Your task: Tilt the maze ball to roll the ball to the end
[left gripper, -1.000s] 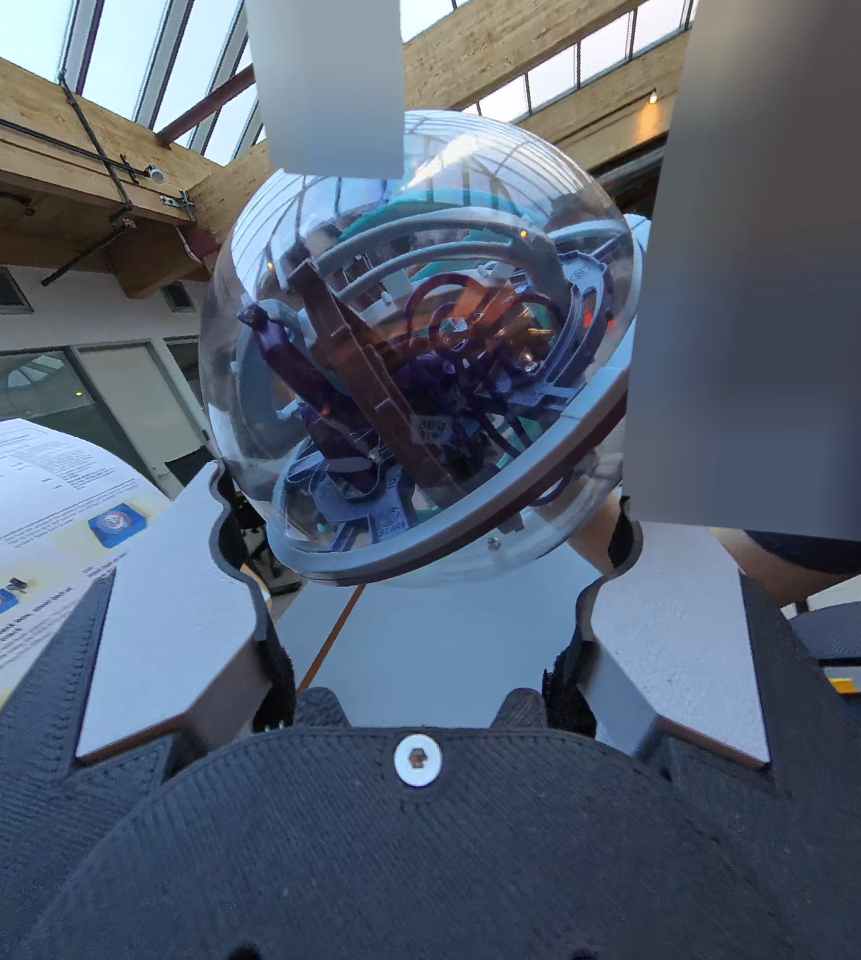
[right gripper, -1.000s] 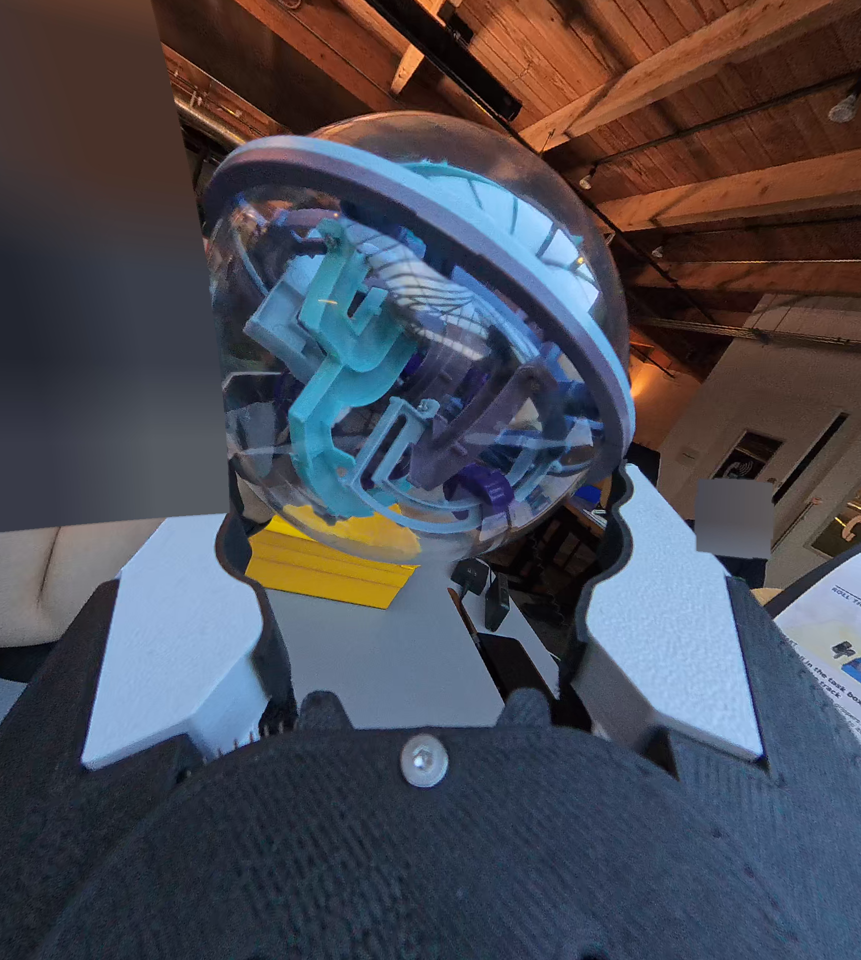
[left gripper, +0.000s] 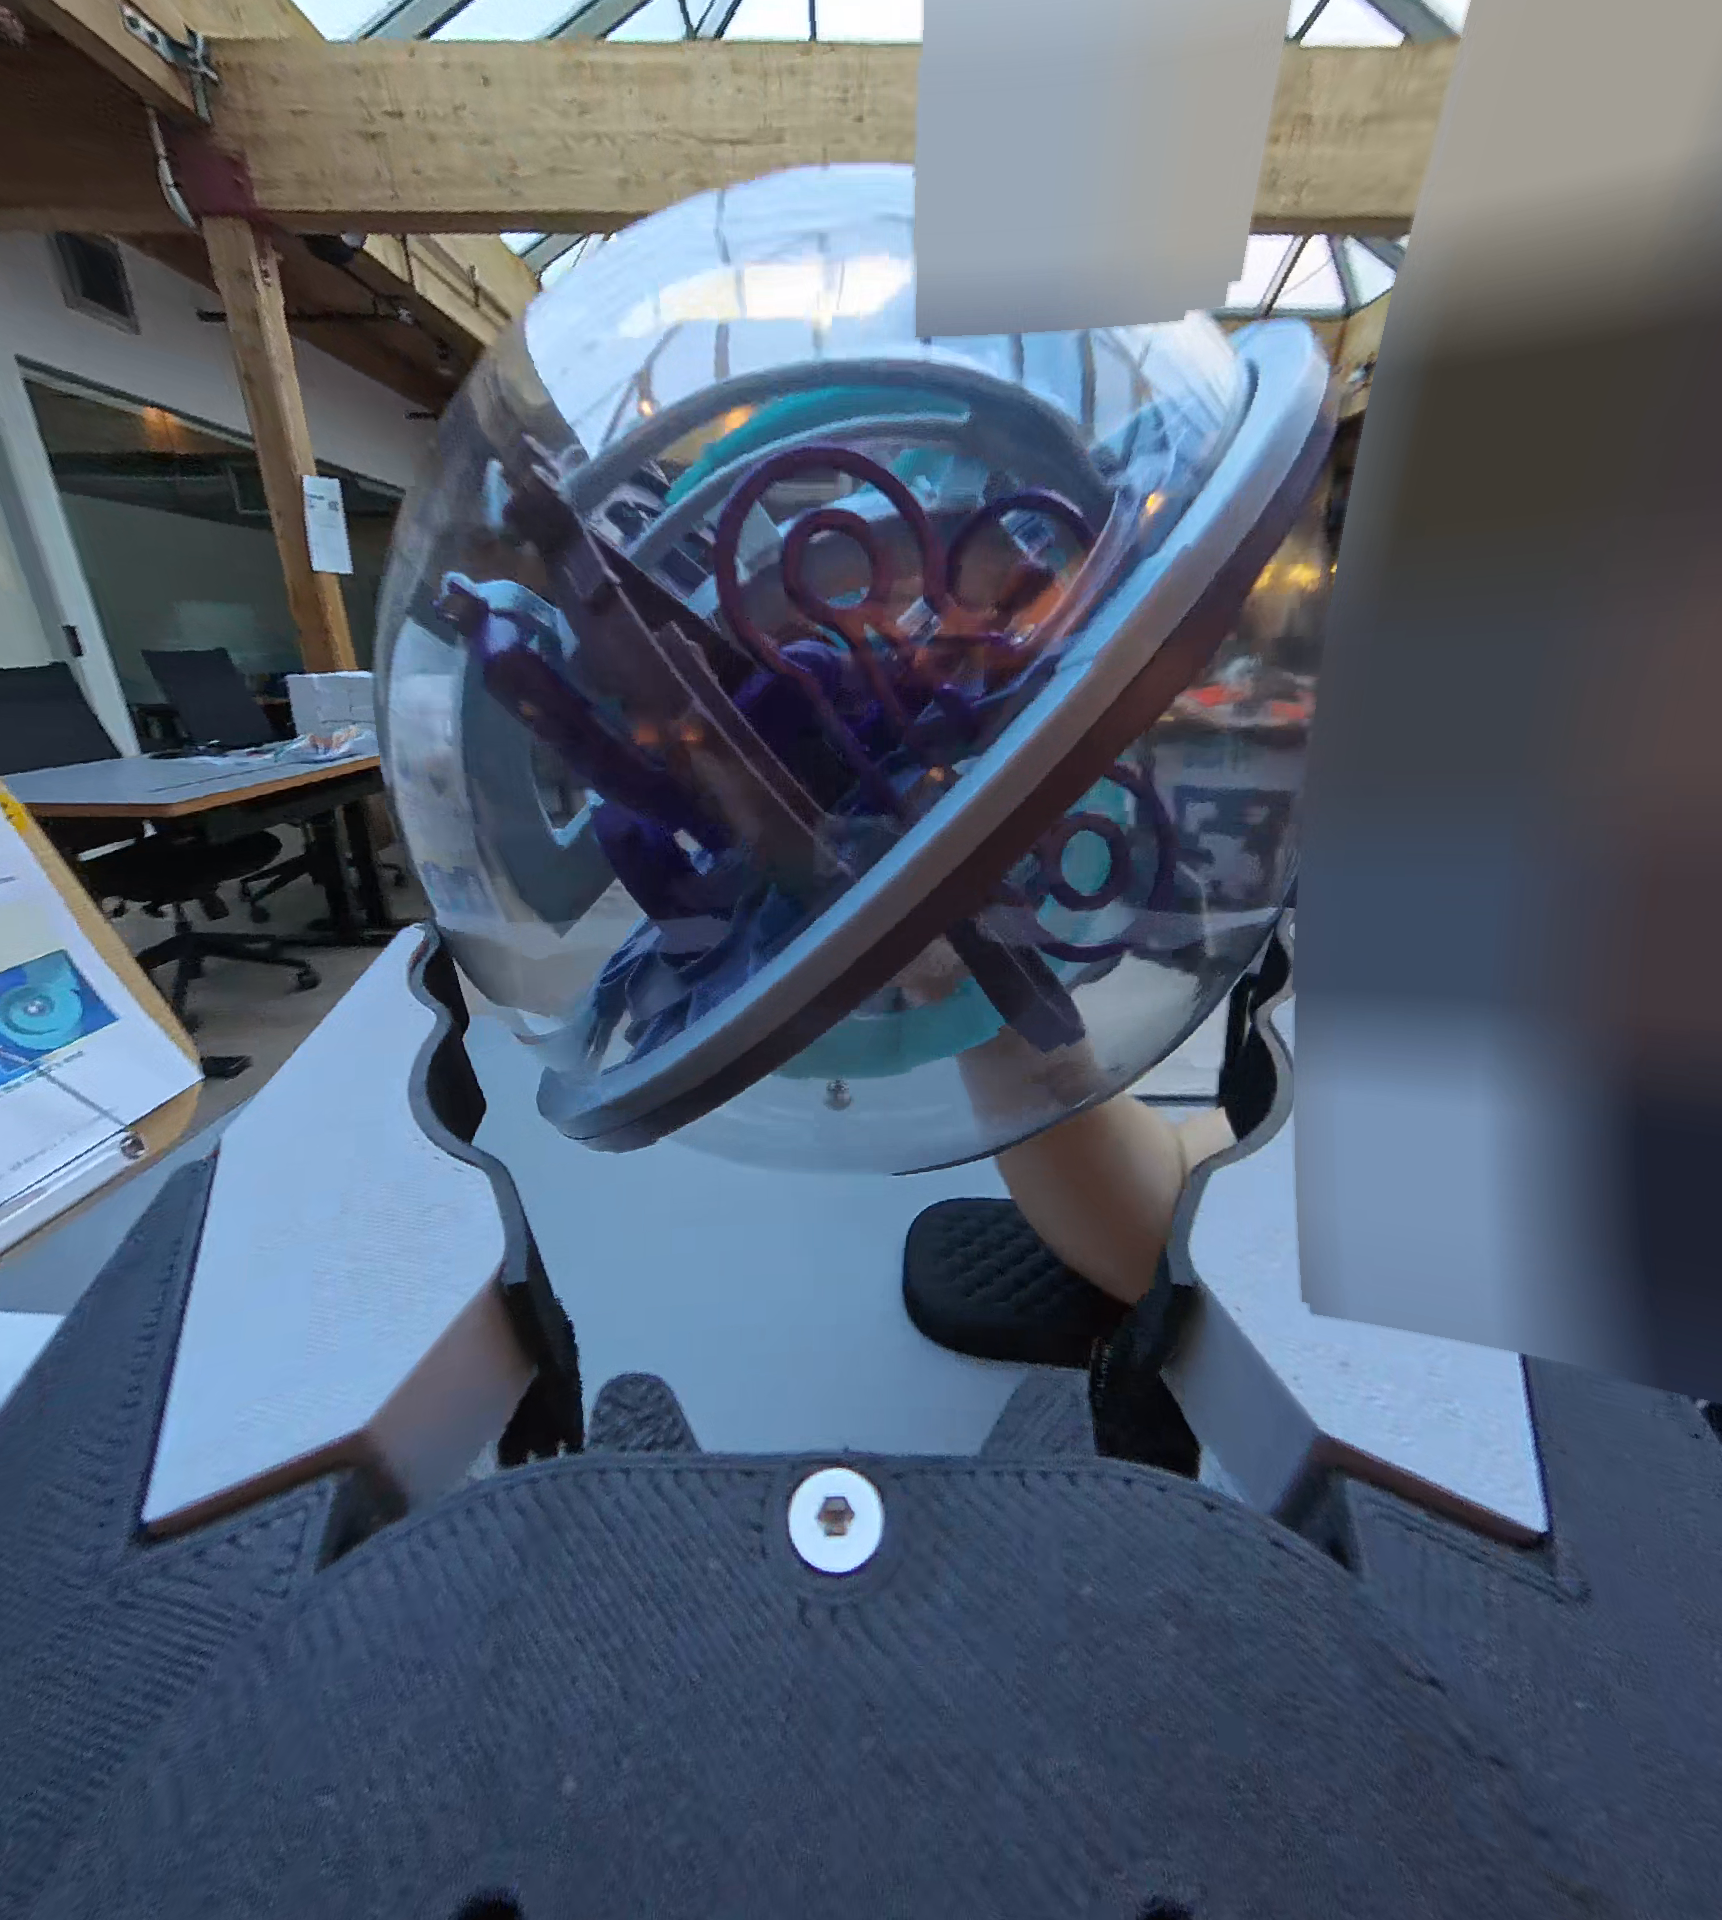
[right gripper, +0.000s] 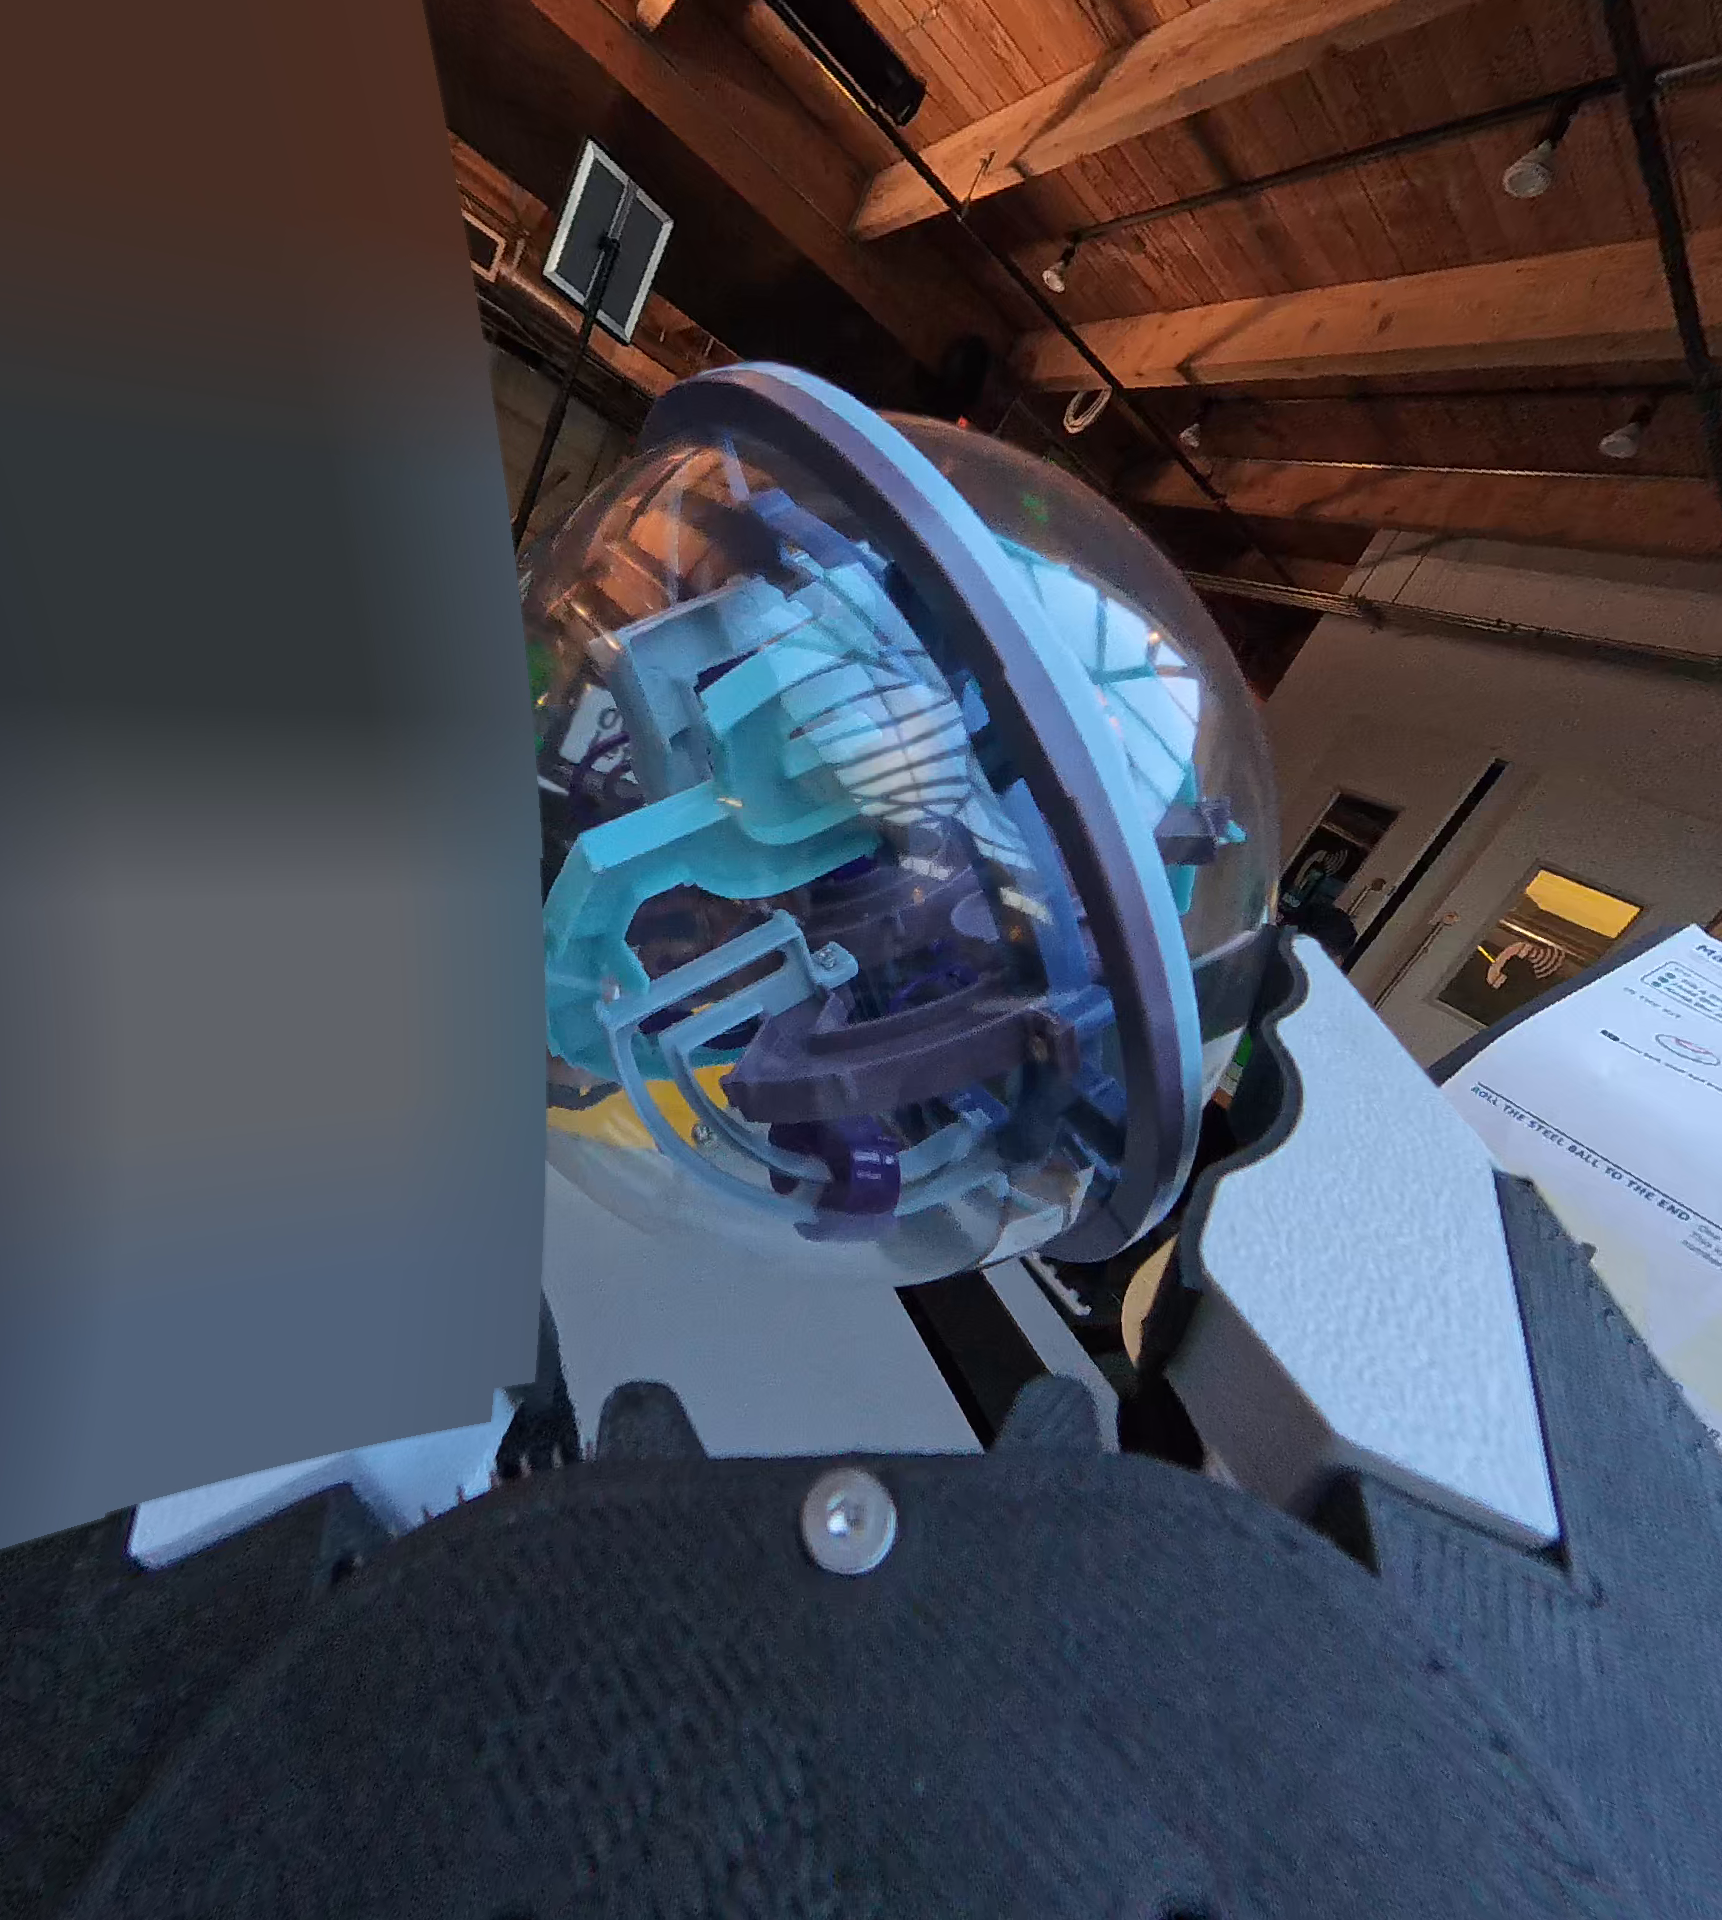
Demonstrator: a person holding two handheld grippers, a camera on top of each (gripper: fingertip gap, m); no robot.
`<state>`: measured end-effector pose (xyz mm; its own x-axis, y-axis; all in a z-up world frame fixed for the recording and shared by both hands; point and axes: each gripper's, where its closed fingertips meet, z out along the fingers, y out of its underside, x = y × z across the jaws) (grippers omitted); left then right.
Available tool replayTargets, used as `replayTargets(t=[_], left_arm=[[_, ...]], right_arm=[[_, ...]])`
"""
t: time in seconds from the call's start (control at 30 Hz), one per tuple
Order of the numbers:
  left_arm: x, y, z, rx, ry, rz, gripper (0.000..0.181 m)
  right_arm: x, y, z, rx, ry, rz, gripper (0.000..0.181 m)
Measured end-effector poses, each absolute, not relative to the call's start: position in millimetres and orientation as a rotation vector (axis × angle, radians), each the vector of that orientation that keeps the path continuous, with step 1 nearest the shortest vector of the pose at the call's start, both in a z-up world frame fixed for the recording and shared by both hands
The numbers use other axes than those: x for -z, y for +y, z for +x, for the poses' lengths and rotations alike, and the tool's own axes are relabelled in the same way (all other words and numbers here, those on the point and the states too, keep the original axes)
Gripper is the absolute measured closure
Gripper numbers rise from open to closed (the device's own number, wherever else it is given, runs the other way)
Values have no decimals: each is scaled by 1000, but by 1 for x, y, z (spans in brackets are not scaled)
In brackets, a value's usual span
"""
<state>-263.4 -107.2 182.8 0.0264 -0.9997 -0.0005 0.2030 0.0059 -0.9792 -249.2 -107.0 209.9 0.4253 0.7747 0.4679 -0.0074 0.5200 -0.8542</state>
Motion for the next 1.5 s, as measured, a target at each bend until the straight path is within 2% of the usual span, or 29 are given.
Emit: replayTargets(t=[0.03, 0.53, 1.2, 1.5], left_arm=[[-180, -105, -261, 1252, 1044, -1076, 34], [-189, -106, -264, 1071, 1011, -1055, 32], [-164, -104, -247, 1585, 1050, -995, 34], [-162, -96, -247, 1660, 991, -950, 33]], right_arm=[[-210, -106, -249, -589, -1018, -908, 33], [-209, -105, -250, -632, -1019, -905, 33], [-219, -107, -248, -506, -922, -957, 33], [-213, -99, -251, -472, -929, -976, 31]])
